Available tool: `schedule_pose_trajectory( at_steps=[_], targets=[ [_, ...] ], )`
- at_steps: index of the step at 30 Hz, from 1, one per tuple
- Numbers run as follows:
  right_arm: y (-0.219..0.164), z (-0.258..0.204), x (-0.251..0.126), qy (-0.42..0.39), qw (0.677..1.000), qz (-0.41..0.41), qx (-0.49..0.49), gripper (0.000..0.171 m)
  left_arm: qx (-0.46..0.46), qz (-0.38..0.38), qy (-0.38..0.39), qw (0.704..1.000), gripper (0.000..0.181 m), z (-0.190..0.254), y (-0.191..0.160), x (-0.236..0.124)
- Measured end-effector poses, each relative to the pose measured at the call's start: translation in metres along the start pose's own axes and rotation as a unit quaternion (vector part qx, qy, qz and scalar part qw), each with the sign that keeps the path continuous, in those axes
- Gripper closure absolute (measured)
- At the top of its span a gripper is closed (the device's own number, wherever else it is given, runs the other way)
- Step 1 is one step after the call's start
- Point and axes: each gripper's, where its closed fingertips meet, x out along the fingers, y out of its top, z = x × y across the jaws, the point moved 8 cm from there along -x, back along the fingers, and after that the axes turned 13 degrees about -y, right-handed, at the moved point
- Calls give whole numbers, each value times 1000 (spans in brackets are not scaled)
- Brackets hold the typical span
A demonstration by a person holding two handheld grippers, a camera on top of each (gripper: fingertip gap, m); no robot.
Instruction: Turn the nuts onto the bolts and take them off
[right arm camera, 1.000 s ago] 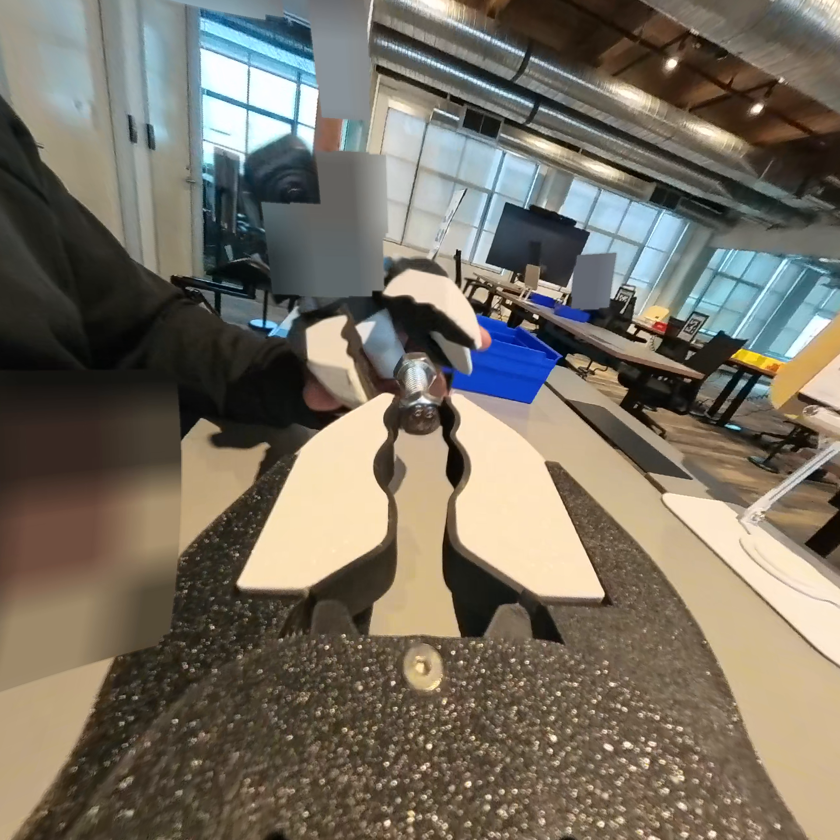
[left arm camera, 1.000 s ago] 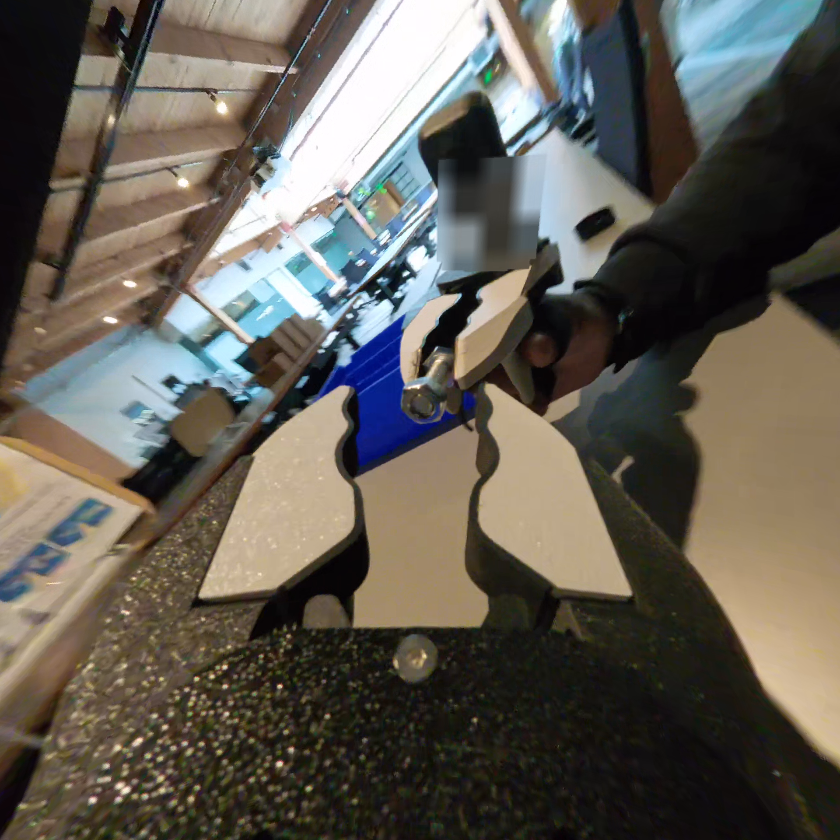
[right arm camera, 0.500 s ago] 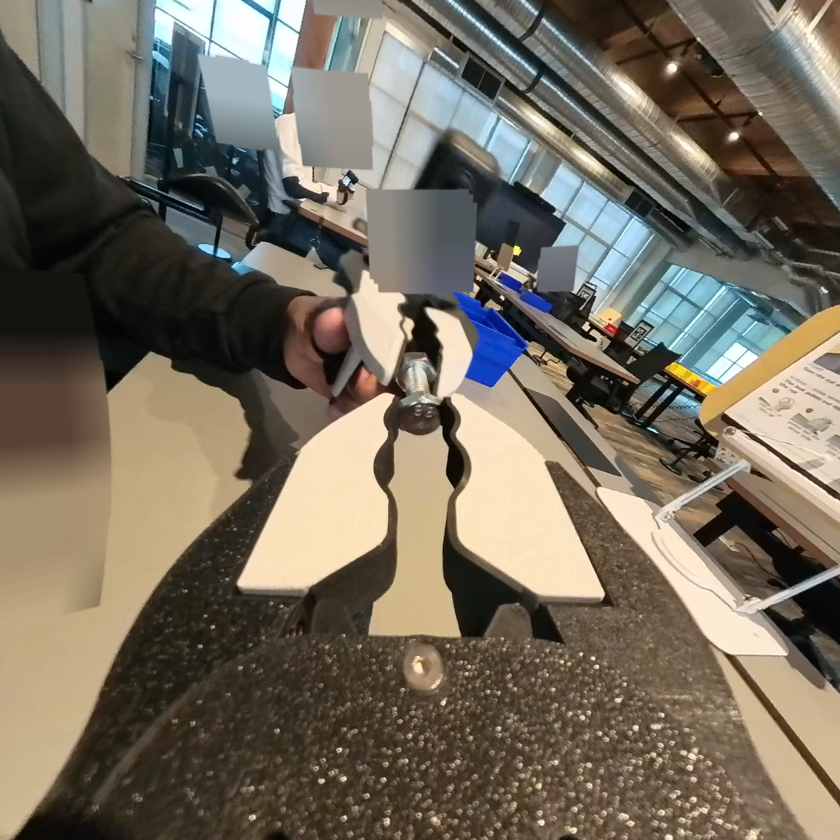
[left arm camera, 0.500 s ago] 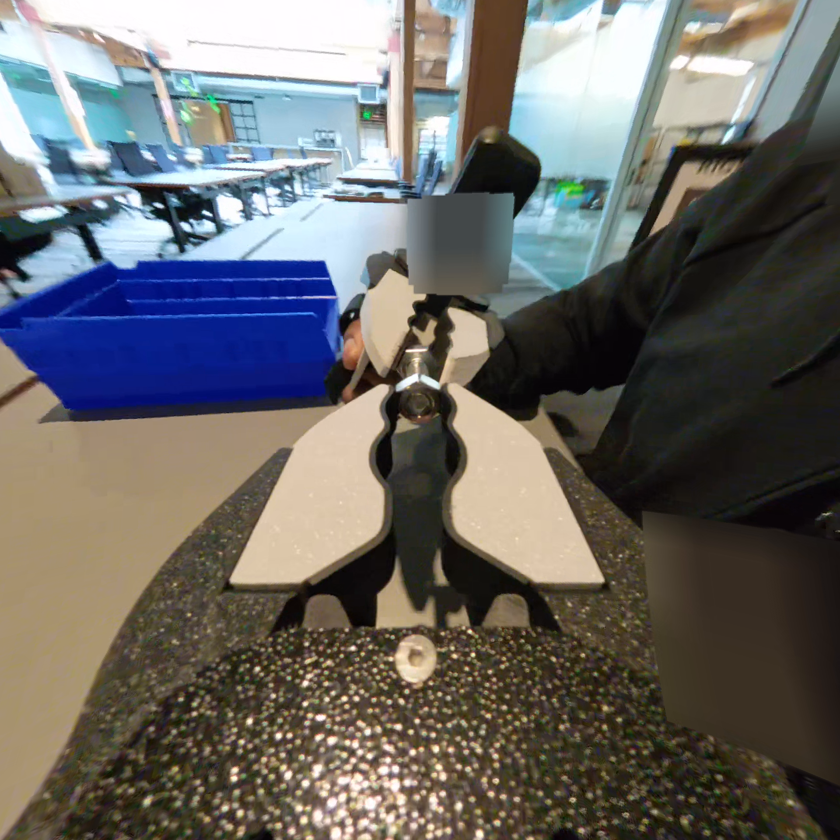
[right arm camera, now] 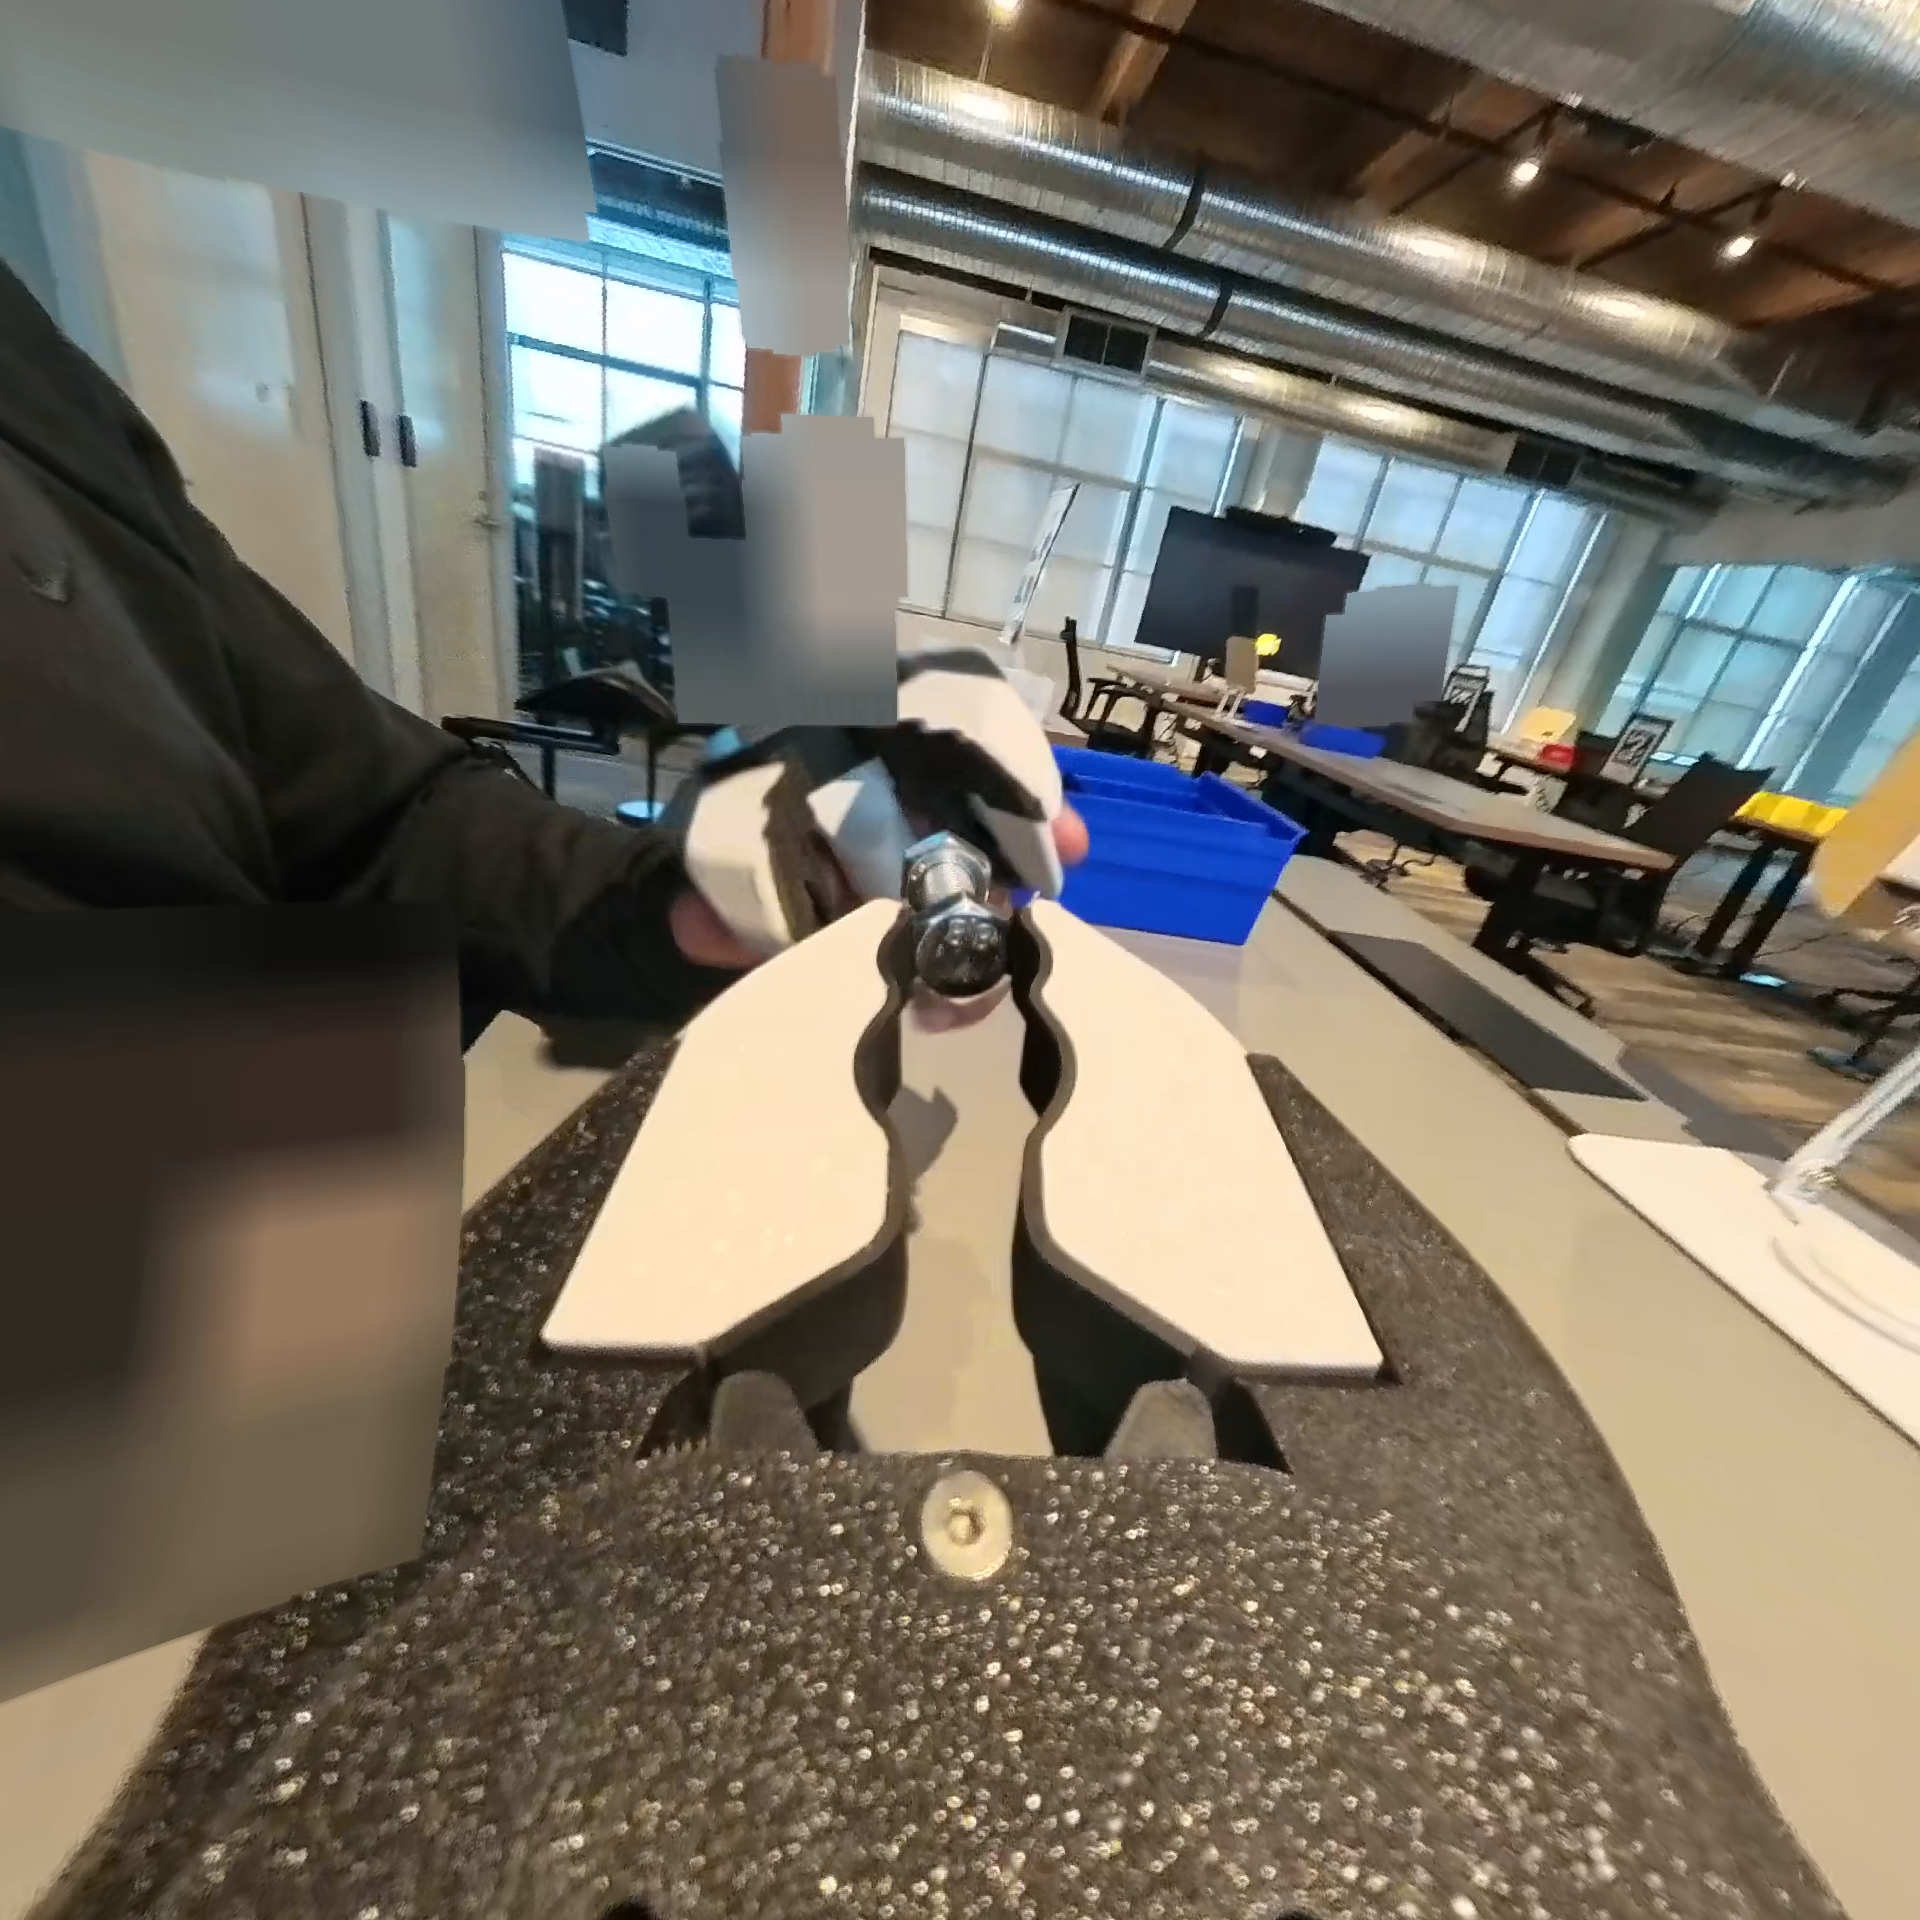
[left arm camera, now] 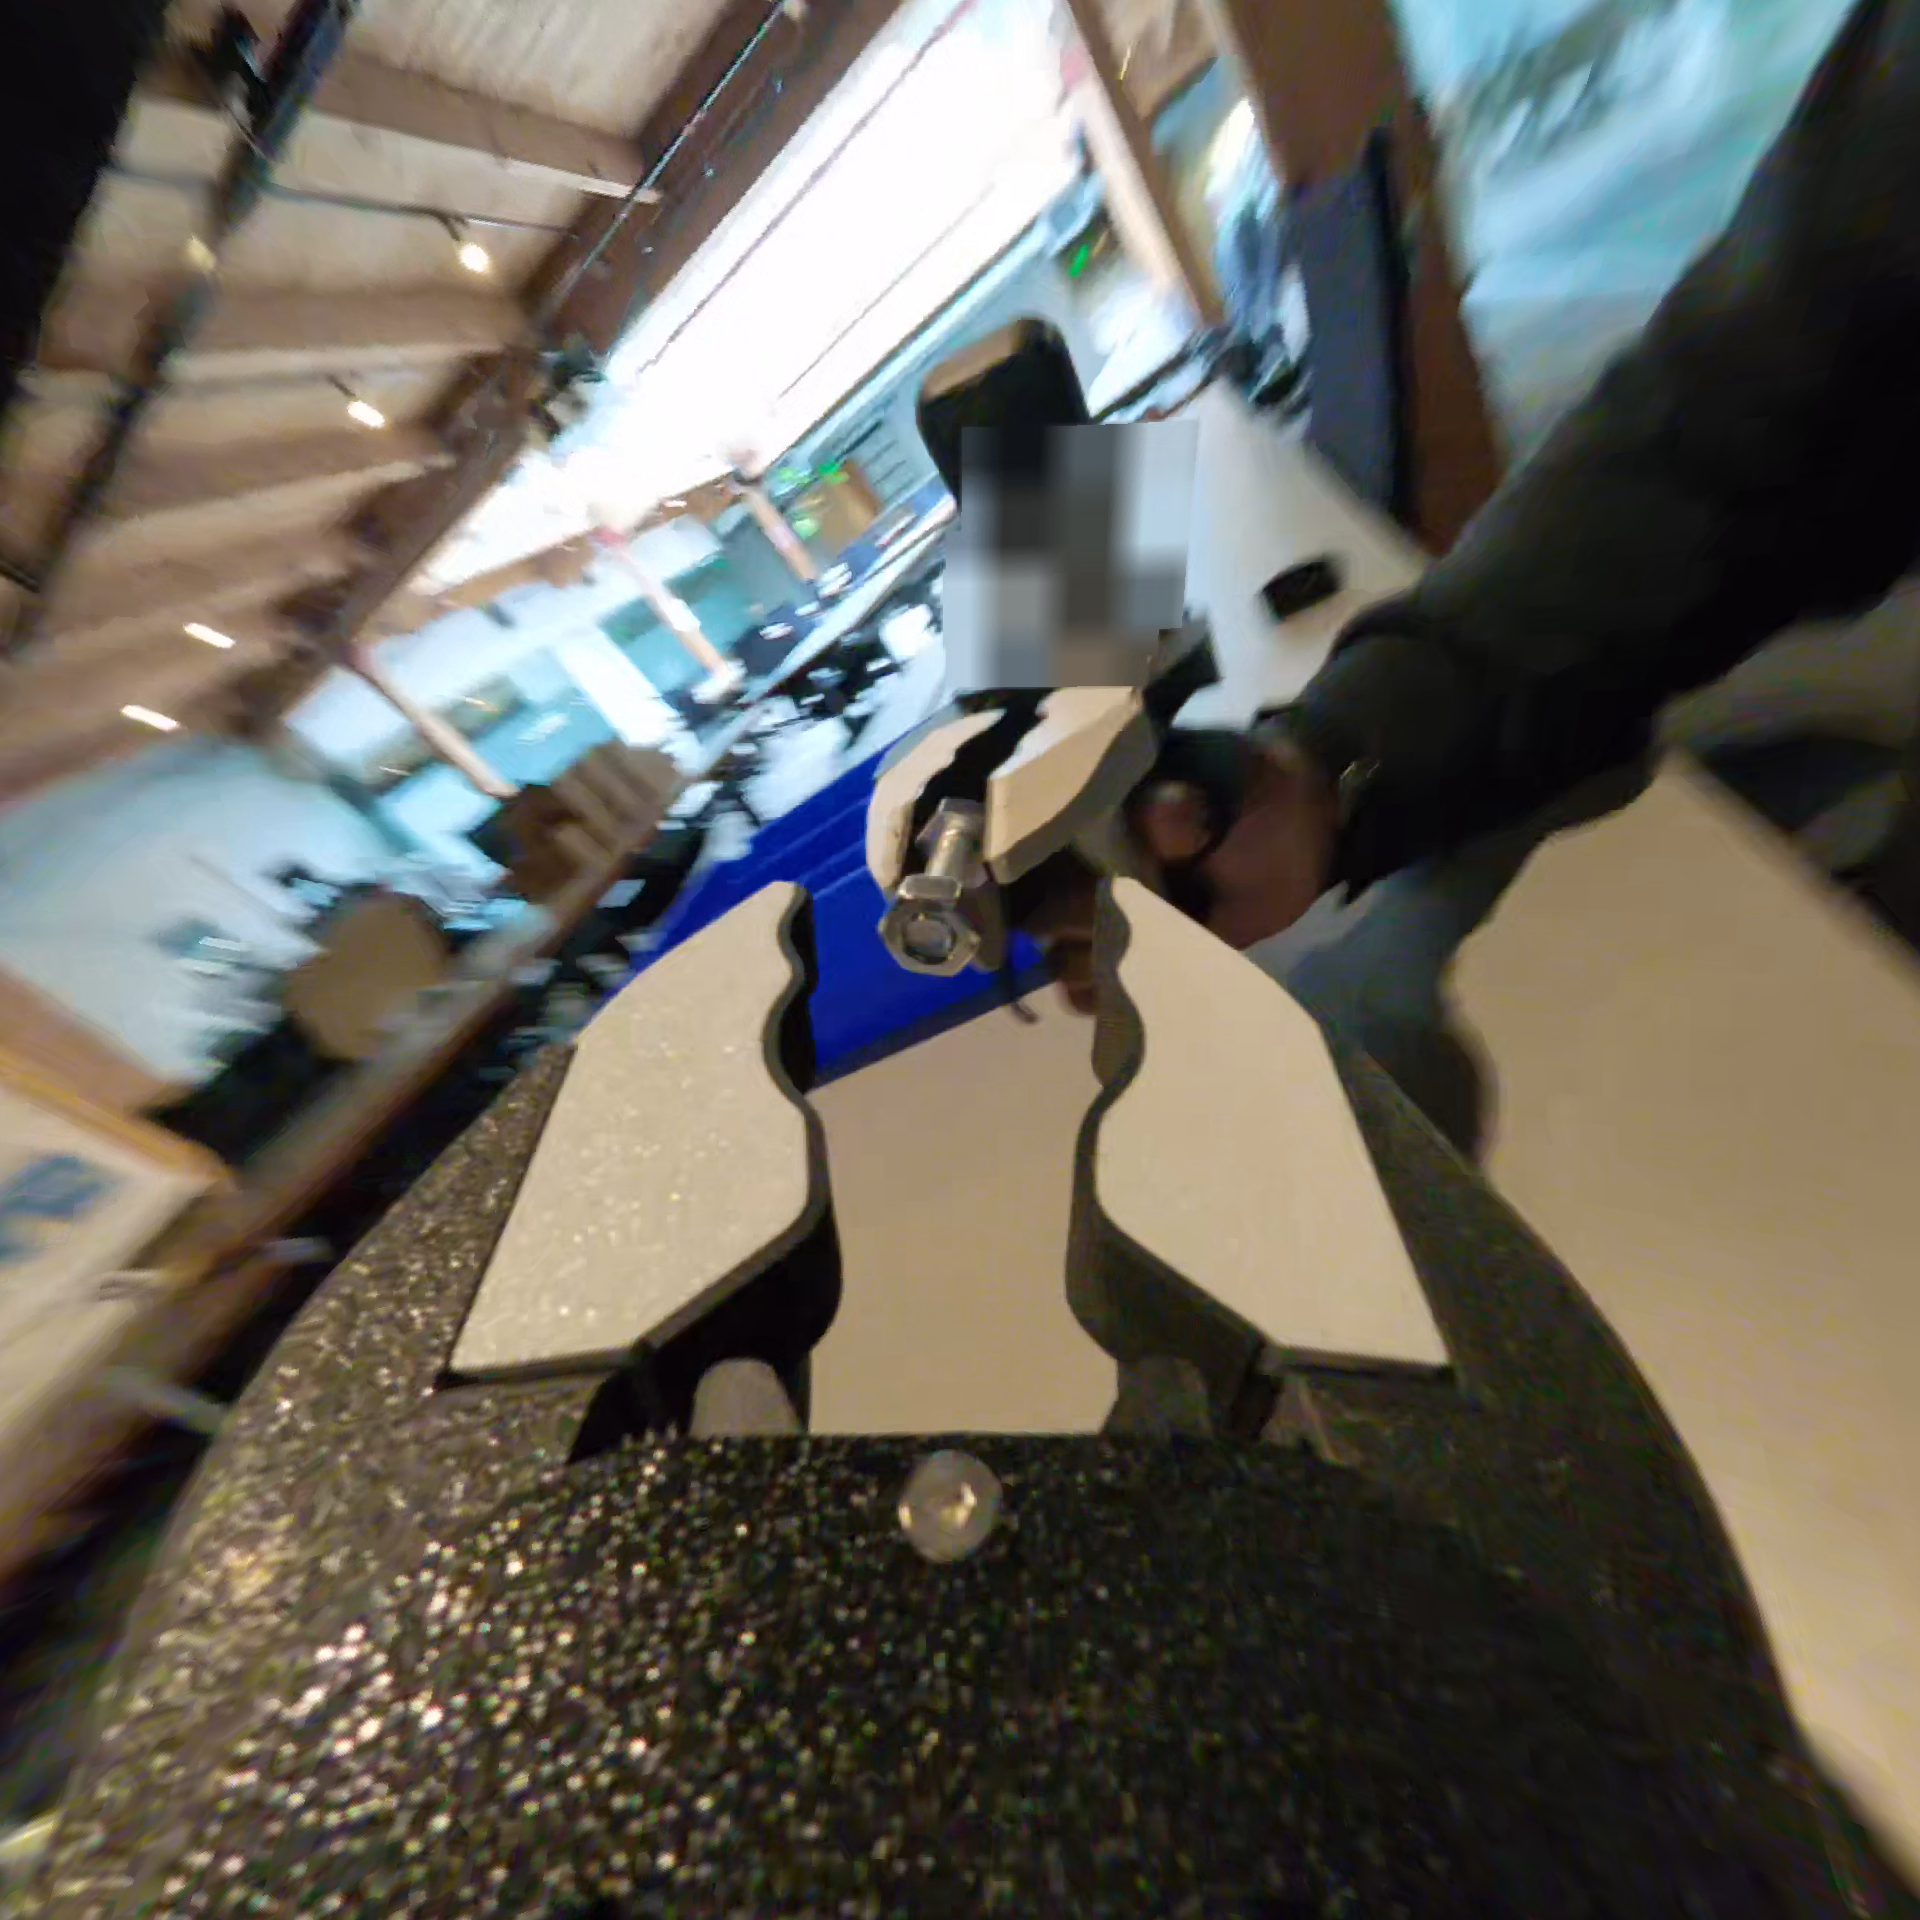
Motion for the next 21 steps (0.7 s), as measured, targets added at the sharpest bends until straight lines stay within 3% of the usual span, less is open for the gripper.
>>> schedule_pose_trajectory(
  at_steps=[3, 6, 9, 12, 14, 16, 18, 21],
  targets=[
    [2, 0, -1, -6, 1000, -1, -20, 153, -151, 68, -58, 984, 135, -8, -4, 0],
    [2, -2, -1, -6, 999, -7, -37, 153, -236, 90, -83, 964, 138, -13, -12, 1],
    [1, -4, 0, -2, 999, -8, -39, 153, -255, 72, -114, 957, 164, -10, -17, 3],
    [1, -5, 1, 5, 999, -7, -33, 153, -173, 37, -85, 981, 164, -7, -12, 2],
    [0, -6, 2, 19, 1000, -5, -13, 153, -54, -18, -41, 998, 164, -2, -7, 1],
    [-1, -5, 3, 30, 999, -5, 14, 153, 106, -96, 20, 989, 164, 6, -5, 1],
    [-2, -4, 4, 34, 999, 1, 38, 153, 204, -134, 67, 967, 164, 10, -4, 2],
    [-2, -3, 3, 31, 999, 6, 41, 153, 139, -86, 56, 985, 144, 6, -2, 2]
  ],
)
